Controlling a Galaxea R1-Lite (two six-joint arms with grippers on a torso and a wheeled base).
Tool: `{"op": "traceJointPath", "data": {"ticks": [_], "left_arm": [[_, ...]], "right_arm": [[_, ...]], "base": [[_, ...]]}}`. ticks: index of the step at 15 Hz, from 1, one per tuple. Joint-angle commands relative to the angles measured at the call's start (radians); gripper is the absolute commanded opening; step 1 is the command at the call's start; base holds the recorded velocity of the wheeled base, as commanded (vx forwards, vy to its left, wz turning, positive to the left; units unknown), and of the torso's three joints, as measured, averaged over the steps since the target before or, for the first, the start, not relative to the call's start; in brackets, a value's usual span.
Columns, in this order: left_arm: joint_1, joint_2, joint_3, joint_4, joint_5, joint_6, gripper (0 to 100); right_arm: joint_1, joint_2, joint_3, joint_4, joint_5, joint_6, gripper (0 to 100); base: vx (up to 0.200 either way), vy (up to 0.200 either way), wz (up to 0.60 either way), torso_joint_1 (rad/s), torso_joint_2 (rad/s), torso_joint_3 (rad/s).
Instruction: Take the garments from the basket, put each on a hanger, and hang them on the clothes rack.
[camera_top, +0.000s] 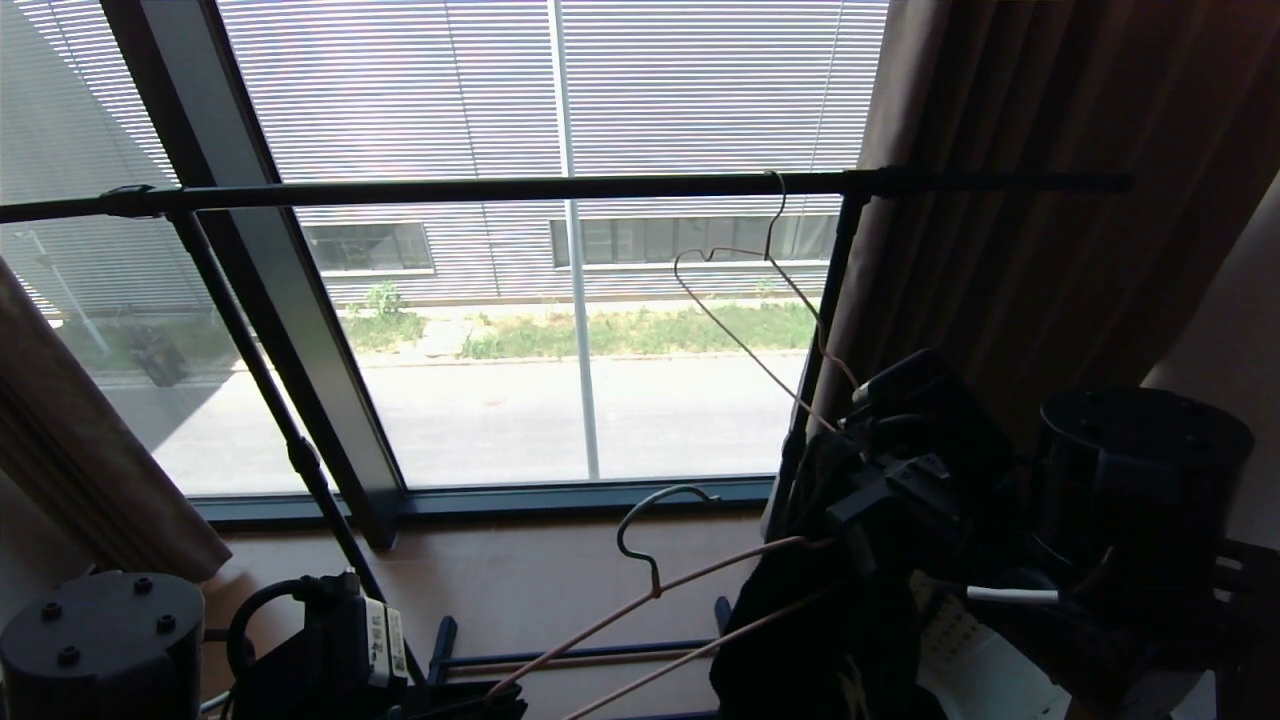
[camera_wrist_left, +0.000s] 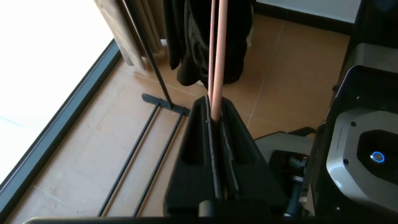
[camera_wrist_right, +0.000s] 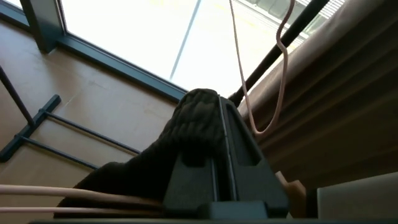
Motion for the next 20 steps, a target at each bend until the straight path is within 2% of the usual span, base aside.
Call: {"op": "traceJointPath", "data": {"ticks": [1, 3, 4, 6, 8, 10, 12, 15, 20], "left_arm": [[0.003, 0.001, 0.000, 0.000, 0.000, 0.001, 0], [0.041, 0.000, -0.001, 0.000, 0.000, 0.003, 0], [0.100, -0.005, -0.007, -0.002, -0.002, 0.005, 0], [0.126, -0.002, -0.012, -0.002, -0.002, 0.003, 0], [0.109, 0.000, -0.010, -0.002, -0.002, 0.003, 0], [0.072, 0.000, -0.009, -0.002, 0.000, 0.003, 0], [0.067, 0.008, -0.009, -0.002, 0.000, 0.003, 0], [0.067, 0.026, -0.003, -0.032, 0.000, 0.001, 0], [0.066, 0.084, 0.017, -0.094, 0.001, 0.001, 0]], "right_arm": [[0.014, -0.003, -0.002, -0.004, -0.006, 0.002, 0], [0.011, -0.025, -0.008, 0.003, -0.035, 0.000, 0], [0.006, -0.043, -0.007, 0.006, -0.038, 0.000, 0], [0.006, -0.051, -0.008, 0.004, -0.038, 0.000, 0], [0.028, -0.029, -0.013, 0.000, -0.036, 0.003, 0], [0.074, -0.006, -0.030, 0.003, -0.038, 0.043, 0], [0.123, 0.018, -0.046, 0.004, -0.038, 0.091, 0], [0.158, 0.023, -0.065, 0.004, -0.044, 0.118, 0], [0.218, 0.003, -0.112, 0.003, -0.102, 0.169, 0]], "base": [[0.000, 0.000, 0.00, 0.000, 0.00, 0.000], [0.000, 0.000, 0.00, 0.000, 0.00, 0.000], [0.000, 0.000, 0.00, 0.000, 0.00, 0.000], [0.000, 0.000, 0.00, 0.000, 0.00, 0.000], [0.000, 0.000, 0.00, 0.000, 0.00, 0.000], [0.000, 0.000, 0.00, 0.000, 0.00, 0.000], [0.000, 0.000, 0.00, 0.000, 0.00, 0.000], [0.000, 0.000, 0.00, 0.000, 0.00, 0.000], [0.000, 0.000, 0.00, 0.000, 0.00, 0.000]]}}
